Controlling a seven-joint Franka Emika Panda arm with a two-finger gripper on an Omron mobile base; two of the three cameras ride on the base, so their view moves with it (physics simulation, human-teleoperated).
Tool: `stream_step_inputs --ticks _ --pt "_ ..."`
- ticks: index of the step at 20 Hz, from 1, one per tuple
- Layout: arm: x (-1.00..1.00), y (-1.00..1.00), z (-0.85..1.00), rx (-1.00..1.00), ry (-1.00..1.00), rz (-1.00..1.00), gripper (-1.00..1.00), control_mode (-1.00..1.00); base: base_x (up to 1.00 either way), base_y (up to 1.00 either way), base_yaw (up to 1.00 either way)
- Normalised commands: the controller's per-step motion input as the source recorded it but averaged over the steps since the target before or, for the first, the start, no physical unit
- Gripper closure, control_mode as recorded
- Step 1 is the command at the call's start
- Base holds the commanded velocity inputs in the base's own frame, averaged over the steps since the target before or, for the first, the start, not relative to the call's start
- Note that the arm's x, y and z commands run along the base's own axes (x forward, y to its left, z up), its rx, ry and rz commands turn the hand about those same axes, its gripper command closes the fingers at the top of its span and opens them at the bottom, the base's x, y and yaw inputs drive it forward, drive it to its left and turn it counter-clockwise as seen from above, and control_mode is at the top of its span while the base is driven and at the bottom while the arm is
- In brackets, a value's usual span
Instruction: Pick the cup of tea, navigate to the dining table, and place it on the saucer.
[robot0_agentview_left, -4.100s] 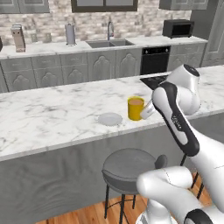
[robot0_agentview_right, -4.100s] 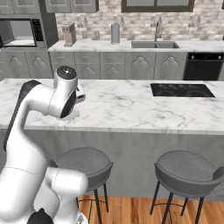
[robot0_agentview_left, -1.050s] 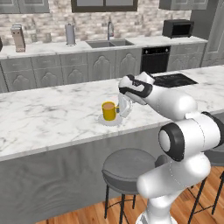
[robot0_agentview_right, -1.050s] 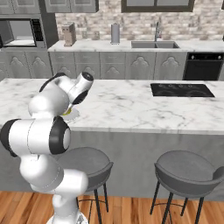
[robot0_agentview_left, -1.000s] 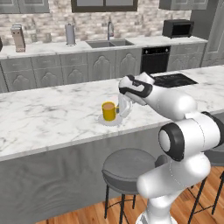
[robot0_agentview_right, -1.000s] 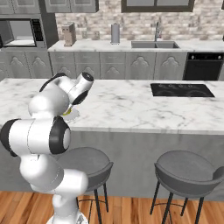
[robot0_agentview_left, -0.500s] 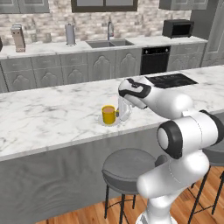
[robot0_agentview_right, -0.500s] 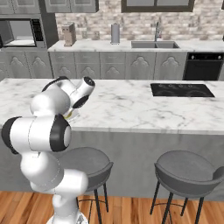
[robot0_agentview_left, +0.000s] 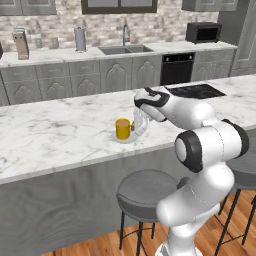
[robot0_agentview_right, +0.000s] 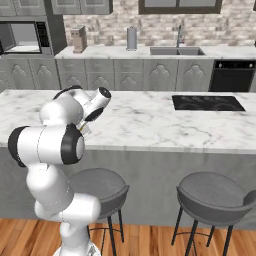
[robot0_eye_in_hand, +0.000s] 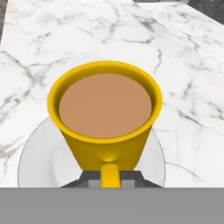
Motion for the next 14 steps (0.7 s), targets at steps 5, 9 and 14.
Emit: stream_step_inputs --ticks 5,9,14 --pt "0.00 0.00 -0.02 0.00 0.00 0.00 1.00 -1.00 0.00 0.00 0.00" --pt "0.00 0.00 -0.08 0.00 0.00 0.00 1.00 -1.00 0.00 0.00 0.00" --pt "0.00 0.00 -0.20 0.00 0.00 0.00 1.00 -1.00 0.00 0.00 0.00"
